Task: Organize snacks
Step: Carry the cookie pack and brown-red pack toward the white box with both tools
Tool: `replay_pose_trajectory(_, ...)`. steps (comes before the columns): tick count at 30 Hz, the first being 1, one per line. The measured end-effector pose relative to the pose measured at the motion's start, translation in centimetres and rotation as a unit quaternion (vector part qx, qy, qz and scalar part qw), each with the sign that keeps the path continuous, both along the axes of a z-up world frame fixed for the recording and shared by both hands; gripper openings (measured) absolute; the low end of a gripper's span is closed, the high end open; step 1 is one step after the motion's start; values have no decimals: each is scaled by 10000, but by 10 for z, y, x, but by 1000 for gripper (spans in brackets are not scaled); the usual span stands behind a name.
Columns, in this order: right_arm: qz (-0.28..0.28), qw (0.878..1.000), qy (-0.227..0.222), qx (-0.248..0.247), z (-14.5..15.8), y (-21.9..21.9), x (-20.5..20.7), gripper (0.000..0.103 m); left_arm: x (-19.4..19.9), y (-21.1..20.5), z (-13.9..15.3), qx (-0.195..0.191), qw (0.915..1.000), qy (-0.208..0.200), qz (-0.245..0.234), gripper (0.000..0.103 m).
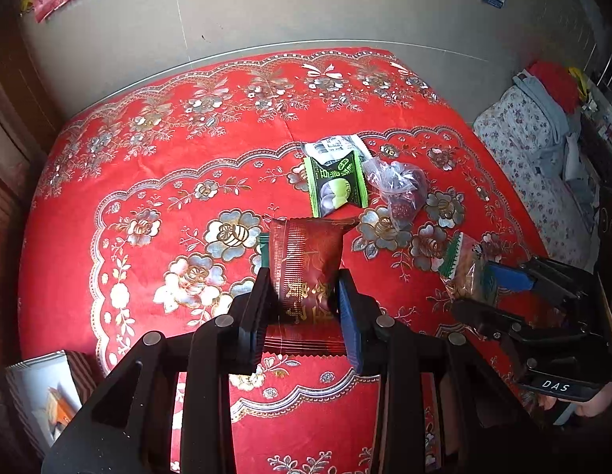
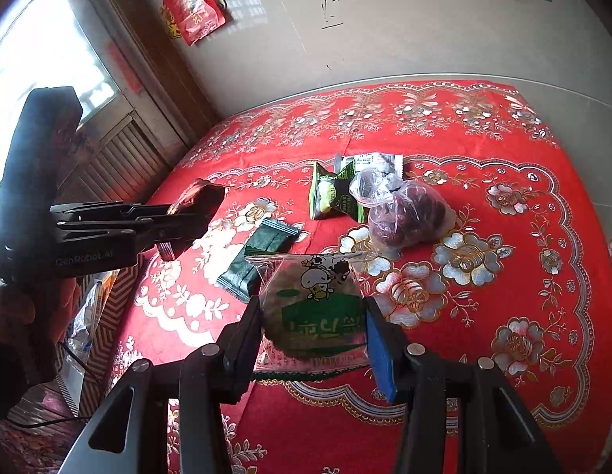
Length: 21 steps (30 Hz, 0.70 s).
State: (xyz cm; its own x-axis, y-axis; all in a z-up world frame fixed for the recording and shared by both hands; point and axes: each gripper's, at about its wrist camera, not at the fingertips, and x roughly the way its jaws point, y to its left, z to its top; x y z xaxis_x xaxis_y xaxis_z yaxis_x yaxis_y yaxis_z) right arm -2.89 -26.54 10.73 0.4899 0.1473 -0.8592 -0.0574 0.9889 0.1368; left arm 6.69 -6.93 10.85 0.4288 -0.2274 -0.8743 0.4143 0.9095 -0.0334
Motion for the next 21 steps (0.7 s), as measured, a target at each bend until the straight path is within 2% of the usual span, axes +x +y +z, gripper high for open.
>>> replay_pose_trajectory(15,34,10000,-68,-49,11,14,-22,47,-27,6,11,-57,9999,-121,44,31)
replay_pose_trajectory(21,123,9998,-16,-157,14,19,-24,47,-37,11,16,-202,9995,-169,162,32)
